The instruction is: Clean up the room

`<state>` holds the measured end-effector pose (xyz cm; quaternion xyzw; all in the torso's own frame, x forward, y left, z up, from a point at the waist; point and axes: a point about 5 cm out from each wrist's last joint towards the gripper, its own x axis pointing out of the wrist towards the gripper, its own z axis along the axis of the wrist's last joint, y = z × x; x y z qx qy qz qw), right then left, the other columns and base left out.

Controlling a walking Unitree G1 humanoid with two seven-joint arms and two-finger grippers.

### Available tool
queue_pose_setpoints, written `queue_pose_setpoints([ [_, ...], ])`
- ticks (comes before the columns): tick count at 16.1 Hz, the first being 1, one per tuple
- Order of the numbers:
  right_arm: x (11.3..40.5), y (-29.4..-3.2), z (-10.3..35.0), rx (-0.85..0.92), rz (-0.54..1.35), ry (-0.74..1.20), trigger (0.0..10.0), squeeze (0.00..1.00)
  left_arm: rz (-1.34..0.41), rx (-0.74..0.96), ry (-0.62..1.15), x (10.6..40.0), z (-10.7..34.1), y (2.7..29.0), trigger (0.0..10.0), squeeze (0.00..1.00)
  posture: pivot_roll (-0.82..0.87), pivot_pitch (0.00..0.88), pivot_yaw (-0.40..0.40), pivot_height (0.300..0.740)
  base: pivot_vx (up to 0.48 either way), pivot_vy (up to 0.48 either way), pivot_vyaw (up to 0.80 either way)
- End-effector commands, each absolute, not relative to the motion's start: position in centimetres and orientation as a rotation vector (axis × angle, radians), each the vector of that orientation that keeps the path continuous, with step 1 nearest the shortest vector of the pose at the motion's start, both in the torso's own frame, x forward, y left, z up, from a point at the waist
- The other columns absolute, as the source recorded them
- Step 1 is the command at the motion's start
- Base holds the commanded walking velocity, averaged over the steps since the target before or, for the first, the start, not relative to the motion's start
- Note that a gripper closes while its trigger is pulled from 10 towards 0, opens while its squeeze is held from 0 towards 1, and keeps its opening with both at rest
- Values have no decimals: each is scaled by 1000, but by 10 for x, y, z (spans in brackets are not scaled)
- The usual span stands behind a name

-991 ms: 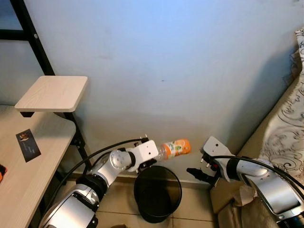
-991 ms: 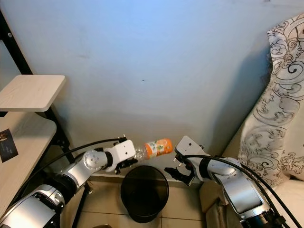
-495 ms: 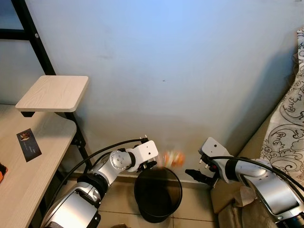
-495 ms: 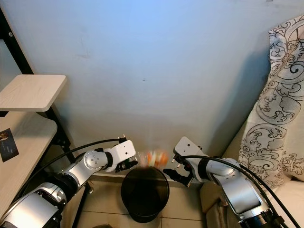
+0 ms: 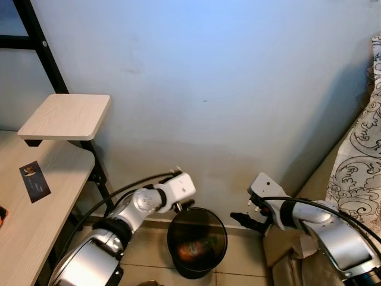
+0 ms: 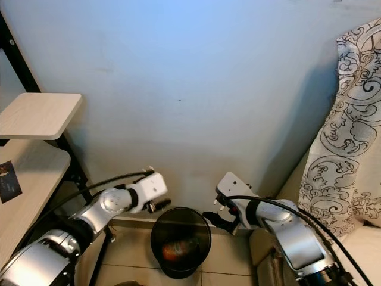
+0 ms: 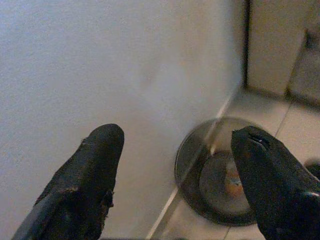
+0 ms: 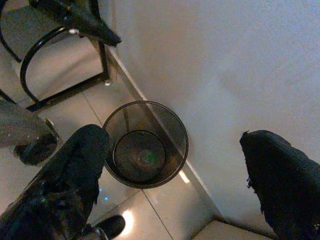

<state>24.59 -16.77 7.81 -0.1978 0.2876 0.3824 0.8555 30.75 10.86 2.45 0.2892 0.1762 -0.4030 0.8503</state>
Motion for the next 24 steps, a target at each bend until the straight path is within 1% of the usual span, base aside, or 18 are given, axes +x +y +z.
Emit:
queue_pose_setpoints([
  [1,242,-166,75,-394,772,603,10000,0,-783,475,332,312,34,114,10000,0,-24,0,-10,740,0,0,0],
  [3,240,-162,68,-354,714,599,10000,0,-715,347,273,313,48,125,10000,0,-3,0,-3,740,0,0,0],
  [6,242,-156,65,-274,598,555,10000,0,-641,246,209,302,72,142,10000,0,-3,0,23,740,0,0,0],
  [7,245,-157,66,-224,486,507,10000,0,-587,202,183,294,80,149,10000,0,-20,0,56,740,0,0,0],
  [8,250,-162,66,-139,320,459,10000,0,-529,191,182,281,85,154,10000,0,-17,0,64,740,0,0,0],
  [10,253,-167,65,-45,196,433,10000,0,-479,199,202,271,85,157,10000,0,-17,0,72,740,0,0,0],
  [12,255,-181,68,17,-27,388,10000,0,-365,166,224,269,83,161,10000,0,-19,0,73,740,0,0,0],
  [13,260,-178,69,25,-33,392,10000,0,-293,144,223,271,84,163,10000,0,-9,0,68,740,0,0,0],
  [14,266,-166,77,63,34,338,10000,0,-248,133,218,268,86,165,10000,0,1,0,60,740,0,0,0],
  [15,269,-157,84,78,72,283,10000,0,-210,151,218,261,89,170,10000,0,35,0,28,740,0,0,0],
  [16,269,-153,82,88,78,295,10000,0,-149,153,189,259,92,175,10000,0,49,0,14,740,0,0,0],
  [17,270,-149,80,99,82,311,10000,0,-108,133,146,263,97,177,10000,0,45,0,20,740,0,0,0],
  [19,277,-147,82,87,78,298,10000,0,-103,77,87,274,107,172,10000,0,33,0,33,740,0,0,-234],
  [20,280,-148,83,97,59,289,10000,0,-100,68,79,275,107,172,10000,0,32,0,34,740,0,0,-519],
  [22,282,-145,85,94,73,285,10000,0,-33,26,90,274,104,178,10000,0,45,0,17,740,0,0,-763],
  [24,281,-141,82,85,97,301,10000,0,-41,27,80,277,107,177,10000,0,48,0,16,740,0,0,-800],
])
